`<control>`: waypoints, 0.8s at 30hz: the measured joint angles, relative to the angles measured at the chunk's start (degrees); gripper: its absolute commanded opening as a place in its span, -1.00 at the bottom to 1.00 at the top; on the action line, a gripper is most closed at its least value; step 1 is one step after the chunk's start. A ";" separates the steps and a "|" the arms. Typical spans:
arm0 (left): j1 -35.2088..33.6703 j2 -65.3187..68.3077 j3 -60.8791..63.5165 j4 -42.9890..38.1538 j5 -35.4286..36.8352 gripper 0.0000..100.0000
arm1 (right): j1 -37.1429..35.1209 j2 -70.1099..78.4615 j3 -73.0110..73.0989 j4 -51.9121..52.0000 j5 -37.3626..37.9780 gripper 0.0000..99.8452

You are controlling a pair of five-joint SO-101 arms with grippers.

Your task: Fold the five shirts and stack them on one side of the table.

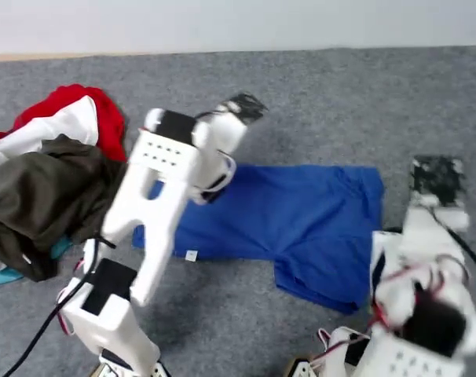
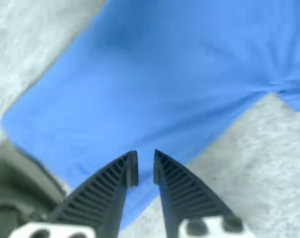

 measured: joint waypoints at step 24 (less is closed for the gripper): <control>28.31 11.60 0.00 -8.44 2.20 -0.54 | 8.35 -14.07 -0.53 8.53 -7.56 -0.98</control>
